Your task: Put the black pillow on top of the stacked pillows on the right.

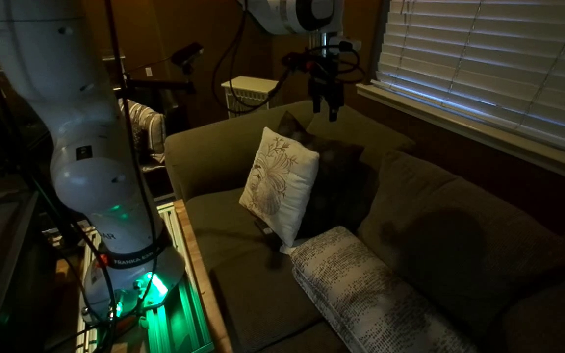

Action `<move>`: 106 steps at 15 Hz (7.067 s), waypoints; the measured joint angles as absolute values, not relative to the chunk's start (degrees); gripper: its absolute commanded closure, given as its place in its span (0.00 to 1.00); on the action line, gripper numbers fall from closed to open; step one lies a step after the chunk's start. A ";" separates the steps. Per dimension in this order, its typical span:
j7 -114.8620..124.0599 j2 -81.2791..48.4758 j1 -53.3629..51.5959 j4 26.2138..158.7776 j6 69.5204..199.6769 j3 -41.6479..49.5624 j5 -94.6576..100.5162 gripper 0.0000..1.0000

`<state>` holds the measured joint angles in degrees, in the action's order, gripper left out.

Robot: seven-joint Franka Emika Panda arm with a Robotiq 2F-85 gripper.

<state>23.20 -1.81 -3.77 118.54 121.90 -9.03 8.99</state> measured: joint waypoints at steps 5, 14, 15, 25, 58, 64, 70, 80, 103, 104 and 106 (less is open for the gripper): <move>29.66 -11.39 -6.33 112.49 130.82 -8.26 11.35 0.00; 30.10 -25.17 -8.58 103.01 140.15 -7.33 0.20 0.00; 30.05 -26.17 -8.88 102.37 140.17 -7.06 0.05 0.00; 30.00 -28.02 -9.91 101.15 138.98 -5.43 -0.03 0.00; 32.86 -64.04 -18.14 53.60 120.60 0.99 -4.07 0.56; 36.87 -64.85 -18.21 52.00 120.44 1.94 -4.05 0.95; 37.99 -64.38 -18.74 51.92 120.21 2.95 -4.05 0.99; 42.00 -60.29 -24.01 54.16 121.04 7.92 -1.48 0.99; 74.07 -31.89 -40.02 87.35 121.89 20.03 28.04 0.99; 75.45 -30.73 -39.77 88.21 121.81 19.57 30.58 0.99; 77.63 -28.72 -38.79 89.73 121.36 18.28 34.44 0.99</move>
